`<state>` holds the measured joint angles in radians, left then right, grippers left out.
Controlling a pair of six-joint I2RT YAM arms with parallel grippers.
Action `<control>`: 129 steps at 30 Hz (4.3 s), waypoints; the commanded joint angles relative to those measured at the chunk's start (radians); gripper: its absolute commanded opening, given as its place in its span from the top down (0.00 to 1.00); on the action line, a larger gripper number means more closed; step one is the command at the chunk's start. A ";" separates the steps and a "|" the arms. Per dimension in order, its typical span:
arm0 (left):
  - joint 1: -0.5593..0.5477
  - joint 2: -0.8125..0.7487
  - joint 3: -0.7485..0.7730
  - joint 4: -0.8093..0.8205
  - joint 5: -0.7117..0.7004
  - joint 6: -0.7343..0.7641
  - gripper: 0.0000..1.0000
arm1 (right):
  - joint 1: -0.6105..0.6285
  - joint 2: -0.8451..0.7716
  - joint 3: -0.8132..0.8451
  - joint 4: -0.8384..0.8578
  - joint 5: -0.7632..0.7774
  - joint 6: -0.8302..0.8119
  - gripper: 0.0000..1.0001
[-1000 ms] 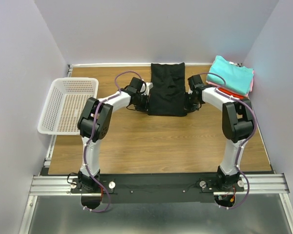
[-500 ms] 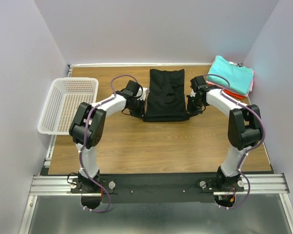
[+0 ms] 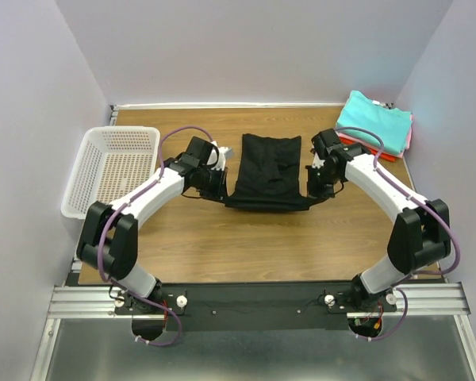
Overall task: Fold and stack the t-shirts
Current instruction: Fold the tshirt
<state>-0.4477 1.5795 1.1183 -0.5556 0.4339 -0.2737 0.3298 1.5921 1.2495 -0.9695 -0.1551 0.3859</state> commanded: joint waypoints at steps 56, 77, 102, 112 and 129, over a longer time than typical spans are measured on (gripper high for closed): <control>0.173 0.565 0.725 -0.238 0.193 0.015 0.92 | -0.061 0.686 0.997 -0.350 0.266 0.010 0.98; 0.198 0.700 0.902 -0.083 0.190 -0.073 0.34 | -0.245 0.542 0.634 0.051 -0.020 -0.143 0.09; 0.110 0.904 1.009 0.005 0.269 -0.119 0.39 | -0.268 0.637 0.508 0.176 -0.241 -0.163 0.39; 0.110 0.921 0.997 0.017 0.321 -0.116 0.99 | -0.267 0.680 0.513 0.204 -0.350 -0.157 0.75; 0.116 0.706 0.851 0.086 0.230 -0.136 1.00 | -0.267 0.509 0.534 0.201 -0.331 -0.136 1.00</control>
<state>-0.3340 2.3825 1.9865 -0.4946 0.7017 -0.4061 0.0616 2.1410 1.7535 -0.7788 -0.4652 0.2394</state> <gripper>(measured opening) 0.007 0.009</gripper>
